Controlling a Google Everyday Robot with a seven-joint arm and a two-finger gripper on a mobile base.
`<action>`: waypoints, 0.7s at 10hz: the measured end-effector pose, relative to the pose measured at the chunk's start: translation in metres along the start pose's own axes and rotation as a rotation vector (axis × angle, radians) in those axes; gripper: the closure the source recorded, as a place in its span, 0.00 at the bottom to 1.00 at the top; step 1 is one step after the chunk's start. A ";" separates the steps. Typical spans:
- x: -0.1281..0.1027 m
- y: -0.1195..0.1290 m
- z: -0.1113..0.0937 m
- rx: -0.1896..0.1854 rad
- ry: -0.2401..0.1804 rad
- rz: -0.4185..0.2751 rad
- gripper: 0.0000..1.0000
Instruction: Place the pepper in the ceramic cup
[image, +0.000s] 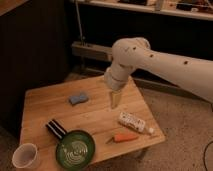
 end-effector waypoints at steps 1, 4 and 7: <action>0.010 0.016 0.005 -0.001 0.012 0.028 0.20; 0.020 0.059 0.043 -0.009 0.026 0.097 0.20; 0.032 0.094 0.090 -0.001 -0.014 0.190 0.20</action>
